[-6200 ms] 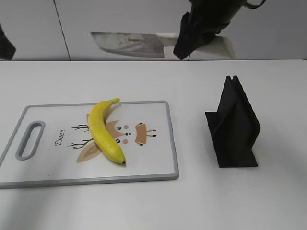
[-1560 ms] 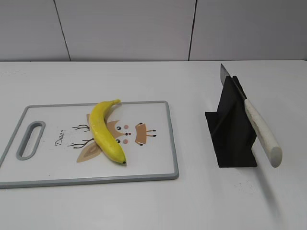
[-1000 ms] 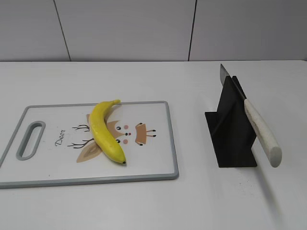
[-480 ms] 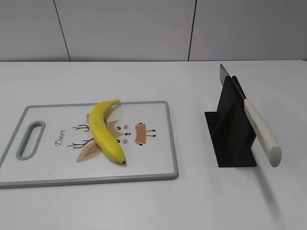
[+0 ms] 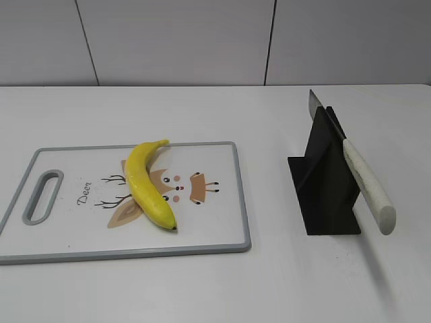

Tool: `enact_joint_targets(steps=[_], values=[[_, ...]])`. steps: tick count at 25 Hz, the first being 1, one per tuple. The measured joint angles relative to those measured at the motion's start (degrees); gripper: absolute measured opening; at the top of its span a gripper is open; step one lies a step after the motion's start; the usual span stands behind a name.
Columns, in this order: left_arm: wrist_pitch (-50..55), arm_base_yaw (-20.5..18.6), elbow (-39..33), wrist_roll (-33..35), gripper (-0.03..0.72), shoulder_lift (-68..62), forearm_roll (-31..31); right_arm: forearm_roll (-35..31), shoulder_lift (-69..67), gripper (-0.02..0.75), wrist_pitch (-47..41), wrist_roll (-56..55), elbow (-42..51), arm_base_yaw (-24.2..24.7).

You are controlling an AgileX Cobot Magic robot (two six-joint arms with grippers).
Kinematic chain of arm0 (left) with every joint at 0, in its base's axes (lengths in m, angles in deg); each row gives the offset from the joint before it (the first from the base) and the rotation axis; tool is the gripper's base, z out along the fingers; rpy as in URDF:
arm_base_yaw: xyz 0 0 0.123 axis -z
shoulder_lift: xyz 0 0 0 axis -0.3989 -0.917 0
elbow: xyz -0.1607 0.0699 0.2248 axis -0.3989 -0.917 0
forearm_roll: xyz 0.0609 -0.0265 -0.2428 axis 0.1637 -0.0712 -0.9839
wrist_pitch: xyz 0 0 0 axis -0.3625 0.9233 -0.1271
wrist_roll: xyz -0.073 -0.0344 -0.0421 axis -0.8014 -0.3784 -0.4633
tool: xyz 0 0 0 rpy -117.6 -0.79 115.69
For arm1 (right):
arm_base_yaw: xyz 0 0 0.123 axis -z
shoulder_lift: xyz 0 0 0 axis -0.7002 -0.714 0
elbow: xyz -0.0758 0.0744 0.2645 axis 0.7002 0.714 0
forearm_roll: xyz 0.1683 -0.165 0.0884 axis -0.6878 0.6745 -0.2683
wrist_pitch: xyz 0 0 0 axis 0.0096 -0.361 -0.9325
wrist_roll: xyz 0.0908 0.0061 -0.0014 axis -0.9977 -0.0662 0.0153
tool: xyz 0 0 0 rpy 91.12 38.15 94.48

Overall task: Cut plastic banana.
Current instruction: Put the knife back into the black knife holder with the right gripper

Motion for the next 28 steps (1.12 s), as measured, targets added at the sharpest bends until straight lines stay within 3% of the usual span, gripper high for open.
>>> enact_joint_targets(steps=[23, 28], values=[[0.00, -0.05, 0.00, 0.00, 0.553, 0.00, 0.36, -0.16, 0.00, 0.591, 0.00, 0.07, 0.00, 1.54], [0.00, -2.97, 0.00, 0.00, 0.553, 0.00, 0.40, -0.22, 0.00, 0.591, 0.00, 0.07, 0.00, 1.54]])
